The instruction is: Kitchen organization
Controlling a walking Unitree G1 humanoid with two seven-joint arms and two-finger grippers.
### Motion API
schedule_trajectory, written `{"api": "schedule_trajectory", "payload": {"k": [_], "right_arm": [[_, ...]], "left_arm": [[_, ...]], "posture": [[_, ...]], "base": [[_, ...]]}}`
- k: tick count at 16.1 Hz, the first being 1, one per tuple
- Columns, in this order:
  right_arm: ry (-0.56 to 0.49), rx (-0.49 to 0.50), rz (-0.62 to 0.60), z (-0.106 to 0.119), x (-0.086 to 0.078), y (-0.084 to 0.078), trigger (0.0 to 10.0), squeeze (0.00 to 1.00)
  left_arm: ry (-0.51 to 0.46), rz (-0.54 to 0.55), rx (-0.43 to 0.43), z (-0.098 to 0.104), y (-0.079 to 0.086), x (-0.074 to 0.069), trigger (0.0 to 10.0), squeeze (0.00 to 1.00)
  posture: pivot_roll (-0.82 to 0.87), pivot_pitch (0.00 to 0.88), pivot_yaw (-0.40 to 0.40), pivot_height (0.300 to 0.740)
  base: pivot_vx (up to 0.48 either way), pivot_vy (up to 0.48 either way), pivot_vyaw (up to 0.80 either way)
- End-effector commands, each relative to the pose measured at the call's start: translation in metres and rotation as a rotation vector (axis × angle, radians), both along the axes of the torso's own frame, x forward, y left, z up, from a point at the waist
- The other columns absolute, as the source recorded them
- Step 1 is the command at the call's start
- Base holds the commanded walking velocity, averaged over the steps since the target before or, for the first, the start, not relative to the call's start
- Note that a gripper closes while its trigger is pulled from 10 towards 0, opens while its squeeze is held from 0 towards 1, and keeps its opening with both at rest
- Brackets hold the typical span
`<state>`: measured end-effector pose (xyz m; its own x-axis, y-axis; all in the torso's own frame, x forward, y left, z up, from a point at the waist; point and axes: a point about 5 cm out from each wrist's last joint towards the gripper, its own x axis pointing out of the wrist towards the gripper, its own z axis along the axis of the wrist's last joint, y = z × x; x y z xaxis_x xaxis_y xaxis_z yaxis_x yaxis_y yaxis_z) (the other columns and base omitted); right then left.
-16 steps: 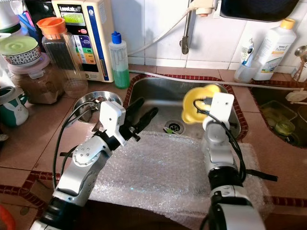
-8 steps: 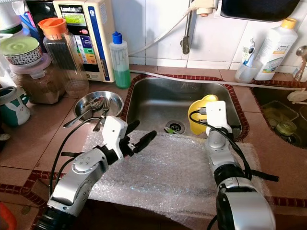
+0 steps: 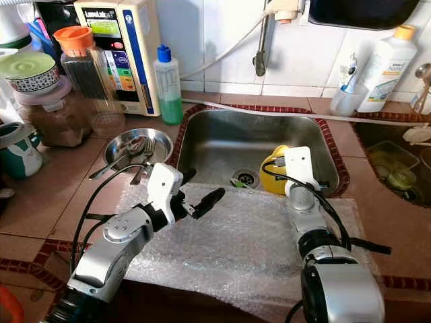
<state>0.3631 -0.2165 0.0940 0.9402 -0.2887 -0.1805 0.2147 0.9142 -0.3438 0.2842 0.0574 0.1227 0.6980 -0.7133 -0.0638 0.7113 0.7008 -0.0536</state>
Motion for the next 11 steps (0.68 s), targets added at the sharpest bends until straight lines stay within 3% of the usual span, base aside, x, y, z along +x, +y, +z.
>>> {"api": "schedule_trajectory", "payload": {"k": [1,2,5,9,11], "right_arm": [[0.049,0.029,0.002,-0.009,-0.003,0.003,10.0,1.0],[0.048,0.043,0.013,-0.009,-0.003,0.004,10.0,1.0],[0.087,0.227,0.124,-0.015,-0.002,0.018,10.0,1.0],[0.09,0.263,0.121,-0.016,-0.003,0.016,10.0,1.0],[0.126,0.408,0.161,-0.022,-0.005,0.022,10.0,1.0]], "left_arm": [[-0.02,-0.02,0.015,0.006,-0.002,0.001,10.0,1.0],[-0.02,-0.02,0.014,0.006,-0.002,0.001,10.0,1.0],[-0.026,-0.017,0.015,0.007,-0.002,0.001,10.0,1.0],[-0.023,-0.011,0.013,0.006,-0.003,0.0,10.0,1.0],[-0.022,-0.012,0.015,0.006,-0.003,0.0,10.0,1.0]], "posture": [[0.03,0.0,0.047,0.74],[0.03,0.0,0.047,0.74],[0.03,0.0,0.045,0.74],[0.02,0.0,0.047,0.74],[0.03,0.0,0.047,0.74]], "base": [[0.0,0.0,0.0],[0.0,0.0,0.0],[0.0,0.0,0.0],[0.0,0.0,0.0],[0.0,0.0,0.0]]}}
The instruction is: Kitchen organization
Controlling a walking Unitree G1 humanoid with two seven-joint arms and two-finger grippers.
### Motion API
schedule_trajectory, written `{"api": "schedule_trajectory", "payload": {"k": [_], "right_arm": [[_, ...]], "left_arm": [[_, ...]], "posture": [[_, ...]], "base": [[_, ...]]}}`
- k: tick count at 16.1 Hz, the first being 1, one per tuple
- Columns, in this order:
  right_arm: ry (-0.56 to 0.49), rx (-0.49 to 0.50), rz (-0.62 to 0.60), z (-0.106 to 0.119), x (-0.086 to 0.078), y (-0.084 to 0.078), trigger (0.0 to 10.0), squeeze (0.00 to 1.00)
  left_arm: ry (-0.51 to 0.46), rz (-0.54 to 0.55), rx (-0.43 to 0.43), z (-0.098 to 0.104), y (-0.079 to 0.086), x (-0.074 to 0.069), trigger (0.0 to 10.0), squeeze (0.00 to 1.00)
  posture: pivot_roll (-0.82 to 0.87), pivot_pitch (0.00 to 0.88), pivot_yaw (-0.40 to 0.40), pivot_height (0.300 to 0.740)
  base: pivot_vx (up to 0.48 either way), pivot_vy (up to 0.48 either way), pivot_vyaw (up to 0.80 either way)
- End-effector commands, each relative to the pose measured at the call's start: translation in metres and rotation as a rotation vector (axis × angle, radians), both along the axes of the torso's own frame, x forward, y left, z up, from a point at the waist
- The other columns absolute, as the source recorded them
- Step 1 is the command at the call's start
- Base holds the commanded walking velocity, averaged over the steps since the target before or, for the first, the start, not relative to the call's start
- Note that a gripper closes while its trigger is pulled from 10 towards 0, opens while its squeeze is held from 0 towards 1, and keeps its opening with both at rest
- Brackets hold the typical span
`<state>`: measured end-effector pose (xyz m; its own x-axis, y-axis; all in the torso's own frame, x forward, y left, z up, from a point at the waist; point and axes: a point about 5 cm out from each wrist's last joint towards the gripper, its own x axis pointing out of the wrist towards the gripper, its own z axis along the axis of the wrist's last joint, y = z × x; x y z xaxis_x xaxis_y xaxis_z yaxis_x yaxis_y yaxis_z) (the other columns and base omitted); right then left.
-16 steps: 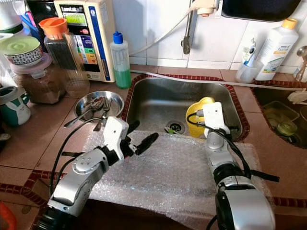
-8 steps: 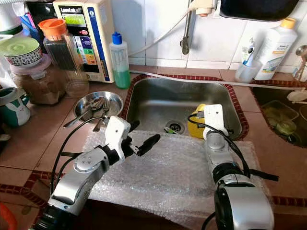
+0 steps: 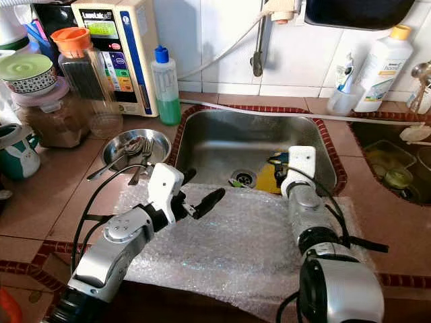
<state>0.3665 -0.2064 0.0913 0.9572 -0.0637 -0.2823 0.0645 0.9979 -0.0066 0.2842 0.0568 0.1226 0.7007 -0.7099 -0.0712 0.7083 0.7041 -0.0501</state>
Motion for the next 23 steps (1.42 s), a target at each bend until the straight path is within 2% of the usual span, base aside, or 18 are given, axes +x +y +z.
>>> {"api": "schedule_trajectory", "payload": {"k": [1,6,8,10,13,16,17,19,22,23], "right_arm": [[0.118,0.16,0.096,-0.024,-0.01,0.021,10.0,1.0],[0.076,0.21,0.034,-0.018,-0.007,0.013,10.0,1.0],[-0.005,0.19,0.043,-0.005,-0.001,0.013,10.0,1.0],[-0.126,0.163,0.13,0.014,0.007,0.026,10.0,1.0],[-0.247,0.137,0.291,0.029,0.007,0.053,10.0,1.0],[-0.266,0.127,0.417,0.03,0.0,0.073,10.0,1.0],[-0.265,0.115,0.485,0.029,-0.007,0.083,10.0,1.0],[-0.274,0.085,0.538,0.029,-0.017,0.089,10.0,1.0],[-0.276,0.064,0.542,0.028,-0.031,0.091,10.0,0.98],[-0.267,0.065,0.549,0.027,-0.037,0.091,10.0,0.45]], "left_arm": [[-0.024,-0.015,0.007,0.006,-0.002,0.0,10.0,1.0],[-0.025,-0.008,0.01,0.006,-0.002,0.0,10.0,1.0],[-0.052,0.051,0.003,0.01,0.003,0.005,10.0,1.0],[-0.083,0.139,-0.018,0.018,0.012,0.014,10.0,1.0],[-0.139,0.233,-0.055,0.032,0.023,0.024,10.0,1.0],[-0.185,0.346,-0.068,0.04,0.035,0.032,10.0,1.0],[-0.202,0.442,-0.085,0.043,0.047,0.037,10.0,1.0],[-0.195,0.518,-0.106,0.044,0.062,0.039,10.0,1.0],[-0.213,0.633,-0.086,0.04,0.082,0.038,10.0,1.0],[-0.218,0.655,-0.084,0.039,0.086,0.036,10.0,1.0]], "posture": [[0.02,0.0,0.05,0.74],[0.02,0.0,0.048,0.74],[0.03,0.0,0.047,0.74],[0.03,0.0,0.042,0.74],[0.02,0.0,0.037,0.74],[0.02,0.0,0.035,0.74],[0.02,0.0,0.033,0.74],[0.01,0.0,0.034,0.74],[0.01,0.0,0.028,0.74],[0.01,0.0,0.028,0.74]], "base": [[0.0,0.0,0.0],[0.0,0.0,0.0],[0.0,0.0,0.0],[0.0,0.0,0.0],[0.0,0.0,0.0],[0.0,0.0,0.0],[0.0,0.0,0.0],[0.0,0.0,0.0],[0.0,0.0,0.0],[0.0,0.0,0.0]]}}
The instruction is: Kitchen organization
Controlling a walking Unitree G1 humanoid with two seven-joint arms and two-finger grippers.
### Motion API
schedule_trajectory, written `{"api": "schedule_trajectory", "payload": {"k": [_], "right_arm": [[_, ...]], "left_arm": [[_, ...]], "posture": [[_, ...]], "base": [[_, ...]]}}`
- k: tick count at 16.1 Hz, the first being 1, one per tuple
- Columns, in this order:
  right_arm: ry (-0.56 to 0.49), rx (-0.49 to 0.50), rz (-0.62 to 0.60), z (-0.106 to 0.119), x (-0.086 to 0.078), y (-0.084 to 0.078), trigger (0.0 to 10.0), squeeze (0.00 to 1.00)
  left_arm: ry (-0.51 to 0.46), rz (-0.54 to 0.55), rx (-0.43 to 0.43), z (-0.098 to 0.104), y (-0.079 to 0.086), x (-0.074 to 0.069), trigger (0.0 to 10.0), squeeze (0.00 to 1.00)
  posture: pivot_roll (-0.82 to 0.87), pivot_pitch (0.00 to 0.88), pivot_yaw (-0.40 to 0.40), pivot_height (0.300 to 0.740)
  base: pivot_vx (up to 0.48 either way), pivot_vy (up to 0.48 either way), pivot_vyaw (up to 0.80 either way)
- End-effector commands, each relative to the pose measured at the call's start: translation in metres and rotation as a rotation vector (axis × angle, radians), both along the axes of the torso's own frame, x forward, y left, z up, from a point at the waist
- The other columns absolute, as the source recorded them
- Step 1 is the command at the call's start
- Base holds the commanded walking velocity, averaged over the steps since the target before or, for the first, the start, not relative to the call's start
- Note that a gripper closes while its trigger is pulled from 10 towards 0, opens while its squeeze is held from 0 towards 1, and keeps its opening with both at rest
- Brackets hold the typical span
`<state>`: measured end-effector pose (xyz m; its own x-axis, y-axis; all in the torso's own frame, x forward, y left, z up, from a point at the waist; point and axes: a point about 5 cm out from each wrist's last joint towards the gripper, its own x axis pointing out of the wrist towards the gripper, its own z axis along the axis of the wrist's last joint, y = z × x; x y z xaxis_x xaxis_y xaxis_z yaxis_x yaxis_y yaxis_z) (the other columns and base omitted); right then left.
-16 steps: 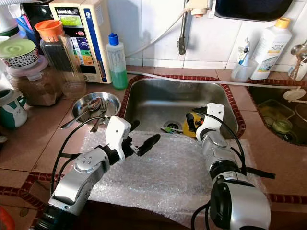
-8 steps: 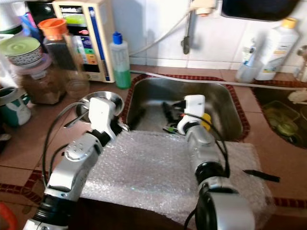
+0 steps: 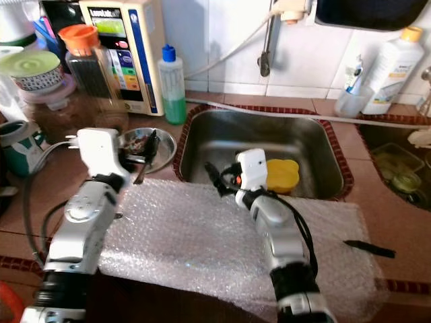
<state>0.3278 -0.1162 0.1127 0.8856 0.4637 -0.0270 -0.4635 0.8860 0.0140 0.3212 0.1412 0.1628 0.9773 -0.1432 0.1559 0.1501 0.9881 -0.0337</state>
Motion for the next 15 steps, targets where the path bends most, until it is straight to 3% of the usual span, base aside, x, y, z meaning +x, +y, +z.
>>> {"api": "schedule_trajectory", "payload": {"k": [1,2,3,4,9,11,15], "right_arm": [[-0.002,-0.028,0.0,0.003,-0.004,0.001,10.0,0.0],[0.012,-0.038,-0.001,0.001,-0.01,0.0,10.0,0.0],[0.041,0.003,-0.019,0.002,-0.017,0.0,10.0,0.0],[0.054,0.038,-0.02,0.006,-0.023,0.001,10.0,0.0],[0.123,0.006,0.014,0.009,-0.042,0.011,10.0,0.0],[0.064,-0.014,-0.066,0.014,-0.04,0.008,10.0,0.0],[0.051,0.042,-0.097,0.02,-0.04,0.006,10.0,0.0]], "left_arm": [[-0.001,0.046,0.009,-0.002,0.007,-0.002,10.0,1.0],[-0.007,0.097,0.017,-0.003,0.014,-0.002,10.0,1.0],[-0.045,0.137,0.077,0.002,0.019,-0.002,10.0,0.13],[-0.055,0.147,0.051,0.005,0.022,-0.003,10.0,0.0],[0.048,0.306,0.002,-0.015,0.044,-0.004,10.0,0.0],[0.105,0.349,-0.013,-0.027,0.051,-0.008,10.0,0.0],[0.192,0.351,-0.138,-0.041,0.048,-0.009,10.0,0.0]], "posture": [[0.01,0.0,0.028,0.74],[0.01,0.0,0.028,0.74],[0.01,0.0,0.025,0.74],[0.02,0.0,0.024,0.74],[0.02,0.0,0.024,0.74],[0.01,0.0,0.015,0.74],[0.01,0.0,0.02,0.74]], "base": [[0.0,0.0,0.0],[0.0,0.0,0.0],[0.0,0.0,0.0],[0.0,0.0,0.0],[0.0,0.0,0.0],[0.0,0.0,0.0],[0.0,0.0,0.0]]}}
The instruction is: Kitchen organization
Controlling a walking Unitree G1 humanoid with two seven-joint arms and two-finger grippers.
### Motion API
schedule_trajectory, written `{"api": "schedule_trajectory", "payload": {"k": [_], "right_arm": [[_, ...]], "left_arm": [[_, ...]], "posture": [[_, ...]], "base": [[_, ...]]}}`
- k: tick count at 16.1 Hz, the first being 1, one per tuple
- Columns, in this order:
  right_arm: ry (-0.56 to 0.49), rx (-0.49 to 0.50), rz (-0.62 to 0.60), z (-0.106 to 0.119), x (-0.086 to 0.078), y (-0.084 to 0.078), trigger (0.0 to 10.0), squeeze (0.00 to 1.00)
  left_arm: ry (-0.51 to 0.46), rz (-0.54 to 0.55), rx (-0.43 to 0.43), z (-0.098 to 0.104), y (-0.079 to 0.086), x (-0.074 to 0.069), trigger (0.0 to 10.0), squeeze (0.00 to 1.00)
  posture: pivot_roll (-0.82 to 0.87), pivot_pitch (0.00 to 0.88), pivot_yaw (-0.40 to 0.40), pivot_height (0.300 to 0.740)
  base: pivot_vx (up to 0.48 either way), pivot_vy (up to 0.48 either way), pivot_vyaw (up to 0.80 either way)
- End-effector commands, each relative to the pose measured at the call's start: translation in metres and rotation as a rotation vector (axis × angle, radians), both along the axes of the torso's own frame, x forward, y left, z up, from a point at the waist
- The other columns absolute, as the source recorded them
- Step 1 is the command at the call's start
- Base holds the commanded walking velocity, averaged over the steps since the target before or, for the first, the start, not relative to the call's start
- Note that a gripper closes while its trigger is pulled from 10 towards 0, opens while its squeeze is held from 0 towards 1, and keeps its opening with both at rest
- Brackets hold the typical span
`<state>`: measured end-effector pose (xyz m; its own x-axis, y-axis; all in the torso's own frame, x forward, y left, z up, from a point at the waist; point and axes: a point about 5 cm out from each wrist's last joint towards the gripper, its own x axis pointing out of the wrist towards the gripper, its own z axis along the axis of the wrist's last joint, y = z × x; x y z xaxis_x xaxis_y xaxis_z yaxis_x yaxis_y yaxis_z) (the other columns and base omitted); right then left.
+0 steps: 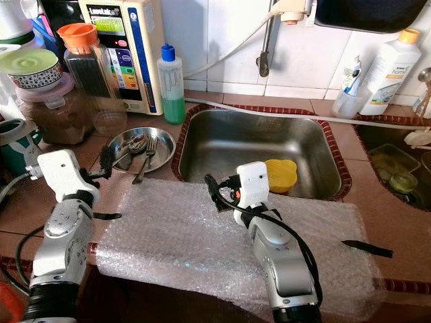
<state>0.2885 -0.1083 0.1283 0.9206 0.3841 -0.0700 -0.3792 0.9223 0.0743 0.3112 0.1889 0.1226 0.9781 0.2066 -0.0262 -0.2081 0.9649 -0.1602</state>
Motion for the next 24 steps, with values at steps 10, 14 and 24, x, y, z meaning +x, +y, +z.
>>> {"api": "schedule_trajectory", "payload": {"k": [10,14,24], "right_arm": [[-0.021,0.015,0.068,0.011,-0.003,0.006,10.0,0.0],[-0.017,-0.01,0.063,0.009,-0.001,0.005,10.0,0.0],[-0.024,-0.027,0.059,0.01,0.002,0.004,10.0,0.0]], "left_arm": [[0.057,0.005,-0.261,-0.007,-0.008,0.008,0.0,0.0],[0.082,0.001,-0.263,-0.011,-0.008,0.007,0.0,0.0],[0.066,0.037,-0.339,-0.007,-0.006,0.007,0.0,0.0]], "posture": [[0.0,0.0,0.027,0.74],[0.0,0.0,0.026,0.74],[0.0,0.0,0.024,0.74]], "base": [[0.0,0.0,0.0],[0.0,0.0,0.0],[0.0,0.0,0.0]]}}
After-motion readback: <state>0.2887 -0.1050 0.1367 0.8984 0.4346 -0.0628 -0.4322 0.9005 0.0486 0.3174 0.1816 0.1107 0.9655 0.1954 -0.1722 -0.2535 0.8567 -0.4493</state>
